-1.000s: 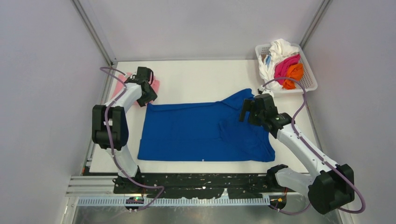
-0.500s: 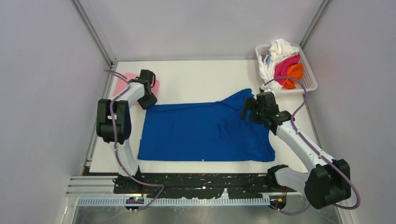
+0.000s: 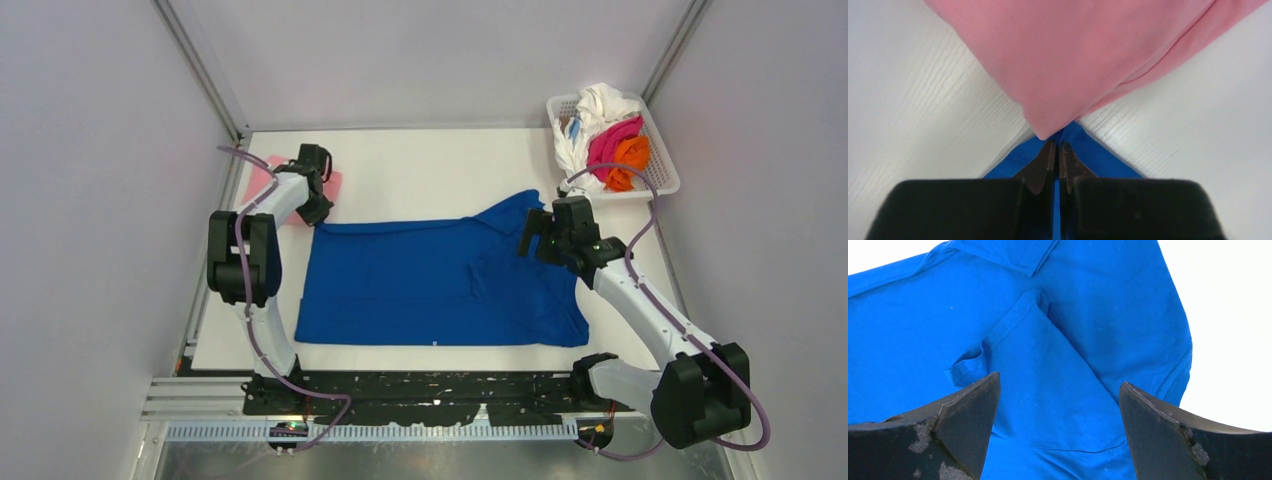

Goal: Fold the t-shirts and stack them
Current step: Grab the side of the flattened tshirt furthest away from the robot with both arms

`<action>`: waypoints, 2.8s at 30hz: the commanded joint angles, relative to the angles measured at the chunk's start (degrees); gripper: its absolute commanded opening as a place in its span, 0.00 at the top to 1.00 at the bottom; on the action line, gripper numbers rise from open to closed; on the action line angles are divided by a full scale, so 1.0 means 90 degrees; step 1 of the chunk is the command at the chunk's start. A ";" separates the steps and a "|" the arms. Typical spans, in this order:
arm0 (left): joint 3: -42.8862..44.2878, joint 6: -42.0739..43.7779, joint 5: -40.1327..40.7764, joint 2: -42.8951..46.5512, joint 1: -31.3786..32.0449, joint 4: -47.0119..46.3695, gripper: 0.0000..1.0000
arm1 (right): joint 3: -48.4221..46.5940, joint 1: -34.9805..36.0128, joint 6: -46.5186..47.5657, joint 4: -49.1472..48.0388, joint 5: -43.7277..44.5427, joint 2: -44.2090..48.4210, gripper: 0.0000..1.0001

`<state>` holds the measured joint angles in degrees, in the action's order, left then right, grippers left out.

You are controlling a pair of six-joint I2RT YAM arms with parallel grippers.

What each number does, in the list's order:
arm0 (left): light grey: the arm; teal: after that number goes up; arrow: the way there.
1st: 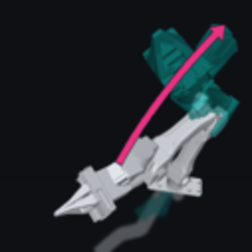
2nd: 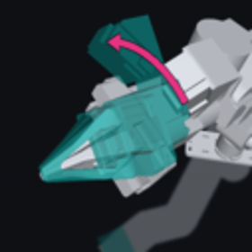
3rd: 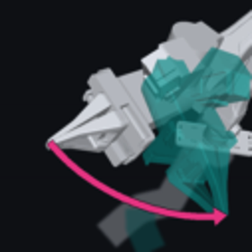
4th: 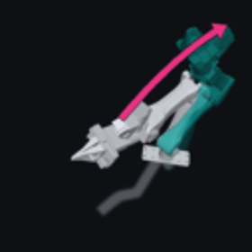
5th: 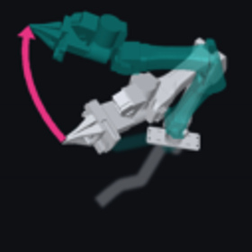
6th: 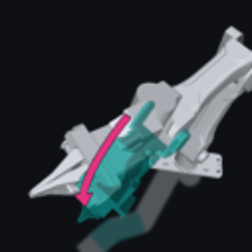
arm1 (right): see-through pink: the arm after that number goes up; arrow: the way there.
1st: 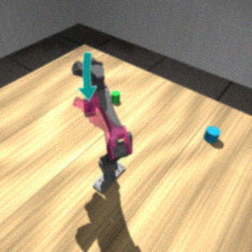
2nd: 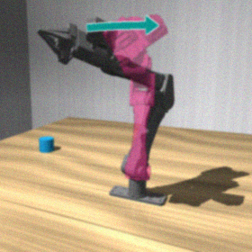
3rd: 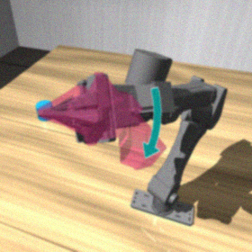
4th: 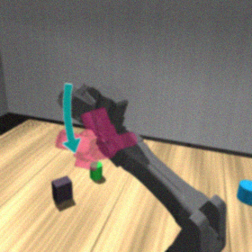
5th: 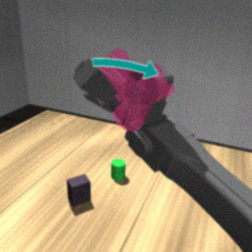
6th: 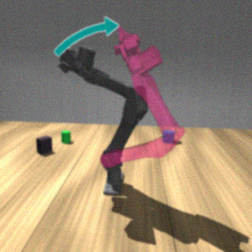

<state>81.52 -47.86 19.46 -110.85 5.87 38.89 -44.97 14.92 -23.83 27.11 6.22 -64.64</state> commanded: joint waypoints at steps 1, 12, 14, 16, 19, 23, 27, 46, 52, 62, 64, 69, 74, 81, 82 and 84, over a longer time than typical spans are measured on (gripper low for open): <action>0.0177 0.0056 0.0076 -0.0010 -0.0047 -0.0017 1.00 | -0.0166 -0.0061 0.0210 -0.0067 0.0094 0.0277 0.05; -0.0769 0.0452 -0.0747 0.0909 -0.0047 -0.0882 1.00 | -0.1440 -0.0376 -0.0338 -0.0659 -0.0126 -0.1534 0.03; -0.0813 0.0522 -0.0862 0.1010 -0.0046 -0.0927 1.00 | -0.1887 -0.0435 -0.0451 -0.0886 -0.0230 -0.2227 0.01; -0.0830 0.0570 -0.0958 0.1075 -0.0042 -0.0932 1.00 | -0.2420 -0.0520 -0.0510 -0.0913 -0.0367 -0.2937 0.02; -0.0847 0.0642 -0.1061 0.1169 -0.0047 -0.0971 1.00 | -0.3279 -0.0598 -0.0524 -0.0724 -0.0521 -0.3753 0.07; -0.0873 0.0683 -0.1141 0.1292 -0.0047 -0.1011 1.00 | -0.3835 -0.0621 -0.0518 -0.0645 -0.0264 -0.4511 0.08; -0.0899 0.0727 -0.1148 0.1386 -0.0047 -0.1030 1.00 | -0.4026 -0.0633 -0.0541 -0.0621 -0.0116 -0.4972 0.08; -0.0830 0.0785 -0.1166 0.1548 -0.0040 -0.0992 1.00 | -0.4489 -0.0642 -0.0850 -0.1675 -0.0556 -0.5779 0.16; -0.0826 0.0776 -0.1167 0.1547 -0.0046 -0.0977 1.00 | -0.4505 -0.0643 -0.1027 -0.1912 -0.1022 -0.5925 0.25; -0.0821 0.0792 -0.1193 0.1541 -0.0042 -0.0967 1.00 | -0.4147 -0.0654 -0.0533 -0.1561 -0.0277 -0.5399 0.29; -0.0829 0.0795 -0.1219 0.1527 -0.0042 -0.0989 1.00 | -0.4100 -0.0662 -0.0379 -0.1410 -0.0080 -0.5275 0.28; -0.0831 0.0805 -0.1253 0.1516 -0.0042 -0.1010 1.00 | -0.3773 -0.0696 -0.0263 -0.1351 0.0039 -0.5124 0.28; -0.0788 0.0842 -0.1250 0.1499 -0.0046 -0.0993 1.00 | -0.3720 -0.0700 -0.0299 -0.1442 -0.0222 -0.5271 0.28; -0.0757 0.0846 -0.1234 0.1480 -0.0047 -0.0993 1.00 | -0.3895 -0.0700 -0.0413 -0.1633 -0.0582 -0.5590 0.28; -0.0748 0.0853 -0.1240 0.1472 -0.0047 -0.0984 1.00 | -0.3948 -0.0700 -0.0429 -0.1686 -0.0597 -0.5610 0.28; -0.0737 0.0854 -0.1241 0.1452 -0.0047 -0.0984 1.00 | -0.4005 -0.0700 -0.0482 -0.1795 -0.0915 -0.5662 0.28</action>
<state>73.52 -41.28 8.69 -99.57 5.87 31.51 -78.35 8.78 -27.24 14.28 1.78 -114.69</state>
